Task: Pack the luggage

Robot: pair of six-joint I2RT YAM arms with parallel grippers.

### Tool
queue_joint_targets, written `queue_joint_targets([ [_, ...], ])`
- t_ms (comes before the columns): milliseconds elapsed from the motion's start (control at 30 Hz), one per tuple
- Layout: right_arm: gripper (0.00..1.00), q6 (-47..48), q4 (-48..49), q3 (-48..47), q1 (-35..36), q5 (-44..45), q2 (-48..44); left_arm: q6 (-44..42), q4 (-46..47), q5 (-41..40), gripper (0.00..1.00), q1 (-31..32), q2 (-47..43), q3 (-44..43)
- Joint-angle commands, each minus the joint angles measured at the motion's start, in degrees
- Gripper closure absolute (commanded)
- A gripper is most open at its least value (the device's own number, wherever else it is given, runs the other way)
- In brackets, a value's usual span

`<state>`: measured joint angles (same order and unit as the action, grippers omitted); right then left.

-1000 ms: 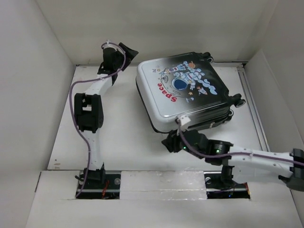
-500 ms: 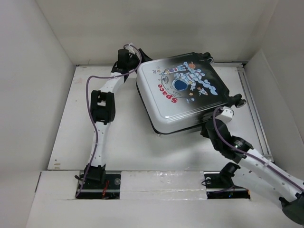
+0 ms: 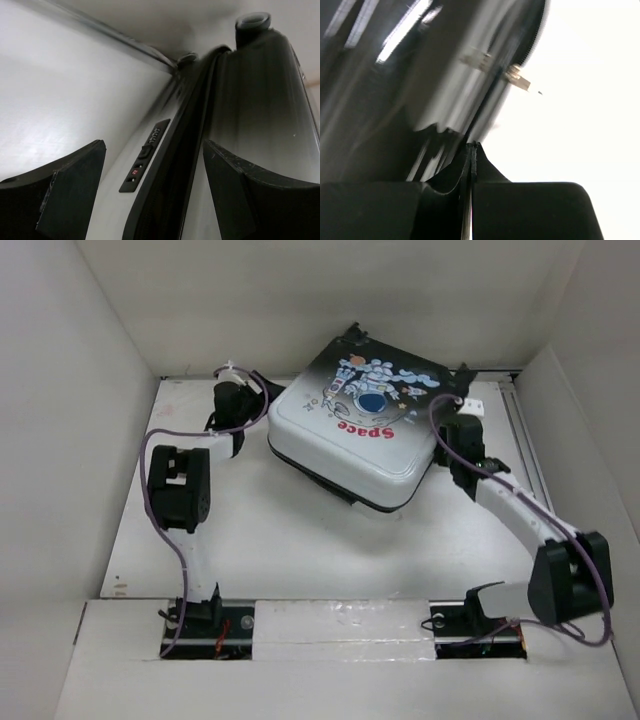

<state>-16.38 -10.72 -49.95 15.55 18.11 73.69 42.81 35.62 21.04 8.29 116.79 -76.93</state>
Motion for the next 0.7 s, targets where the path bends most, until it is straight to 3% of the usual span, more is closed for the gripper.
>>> queue_joint_targets([
  [0, 1.0, 7.15, 17.84, -8.3, 5.19, -29.7, 9.17, -0.19, 10.68, 11.06, 0.25, 11.3, -11.83, 12.65],
  [200, 1.0, 6.63, 17.84, -14.37, 3.52, -31.73, 13.93, 6.05, 16.06, 4.89, 0.25, 12.35, -23.08, 32.24],
  [333, 0.97, 4.7, 17.84, -15.17, 2.03, -34.28, 15.08, 7.29, 17.29, 3.48, 0.26, 13.5, -28.09, 37.89],
  [433, 0.87, 2.59, 17.31, -12.46, 1.5, -32.87, 13.07, 7.29, 16.08, 2.17, 0.26, 14.02, -31.96, 39.92],
  [500, 0.74, 2.06, 17.31, -10.7, 1.5, -32.87, 9.55, 7.29, 13.79, 1.21, 0.26, 14.03, -34.43, 41.06],
  [667, 0.58, 2.06, 15.21, -7.09, 0.44, -31.83, 4.19, 6.68, 6.68, -6.96, 0.23, 14.03, -45.48, 44.49],
])
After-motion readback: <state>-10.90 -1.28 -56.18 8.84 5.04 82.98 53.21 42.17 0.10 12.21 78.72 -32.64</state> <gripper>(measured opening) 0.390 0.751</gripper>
